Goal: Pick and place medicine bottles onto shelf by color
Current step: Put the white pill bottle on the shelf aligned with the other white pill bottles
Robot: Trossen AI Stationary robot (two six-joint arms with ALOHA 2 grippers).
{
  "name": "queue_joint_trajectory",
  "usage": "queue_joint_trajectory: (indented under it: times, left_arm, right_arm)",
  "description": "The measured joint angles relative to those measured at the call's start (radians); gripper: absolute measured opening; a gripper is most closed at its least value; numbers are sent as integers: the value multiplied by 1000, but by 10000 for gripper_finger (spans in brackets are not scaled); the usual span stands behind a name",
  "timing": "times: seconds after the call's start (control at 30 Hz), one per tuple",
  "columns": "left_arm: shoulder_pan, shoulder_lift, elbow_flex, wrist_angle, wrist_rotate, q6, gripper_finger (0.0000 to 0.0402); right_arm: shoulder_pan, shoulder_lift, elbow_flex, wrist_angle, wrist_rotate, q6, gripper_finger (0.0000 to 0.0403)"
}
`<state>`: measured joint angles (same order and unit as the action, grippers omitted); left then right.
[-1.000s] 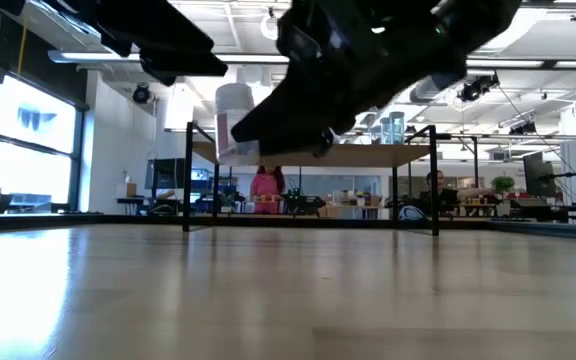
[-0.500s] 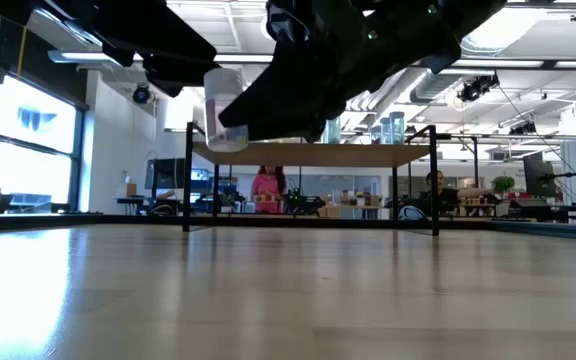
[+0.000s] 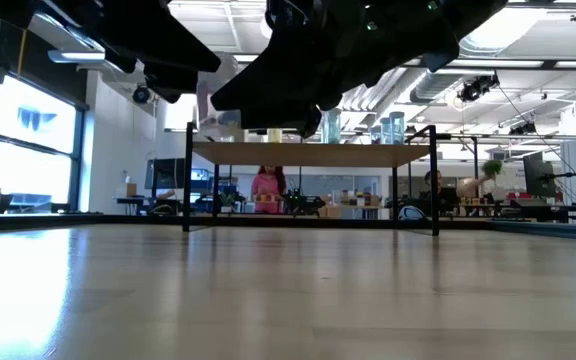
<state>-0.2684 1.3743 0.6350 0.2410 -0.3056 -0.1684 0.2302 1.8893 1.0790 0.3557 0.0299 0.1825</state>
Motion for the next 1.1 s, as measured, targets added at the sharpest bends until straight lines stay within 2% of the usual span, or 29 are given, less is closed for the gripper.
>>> queue_joint_trajectory:
  times: [0.23,0.57,0.7,0.9,1.1]
  left_arm:
    - [2,-1,0,1,0,-4,201]
    - [2,-1,0,1,15,-4,143]
    - [2,-1,0,1,15,-4,123]
    - [2,-1,0,3,15,-4,123]
    - [2,-1,0,2,15,-4,124]
  right_arm:
    - [-1,0,0,-7,1,0,131]
    - [-1,0,0,-8,0,-2,131]
    - [-1,0,0,-8,2,-29,145]
    - [0,0,-1,-8,1,-31,178]
    - [-1,0,-1,-8,0,-30,189]
